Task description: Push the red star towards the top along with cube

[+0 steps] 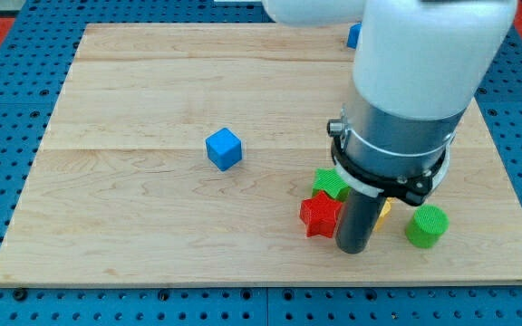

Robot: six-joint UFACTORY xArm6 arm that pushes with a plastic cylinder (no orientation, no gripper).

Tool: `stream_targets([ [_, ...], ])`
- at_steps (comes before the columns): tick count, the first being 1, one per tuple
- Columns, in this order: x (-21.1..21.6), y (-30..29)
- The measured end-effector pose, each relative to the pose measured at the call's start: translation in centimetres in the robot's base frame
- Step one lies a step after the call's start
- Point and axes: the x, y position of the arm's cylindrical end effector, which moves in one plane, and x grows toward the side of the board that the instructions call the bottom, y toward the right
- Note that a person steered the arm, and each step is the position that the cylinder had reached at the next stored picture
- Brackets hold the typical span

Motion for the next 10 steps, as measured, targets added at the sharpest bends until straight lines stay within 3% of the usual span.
stream_targets([
  [4,-8.5,-16.1],
  [7,-20.8,-18.8],
  [8,-22.4,-19.6],
  [9,-22.4,-27.0],
  [10,-24.4,-28.6],
])
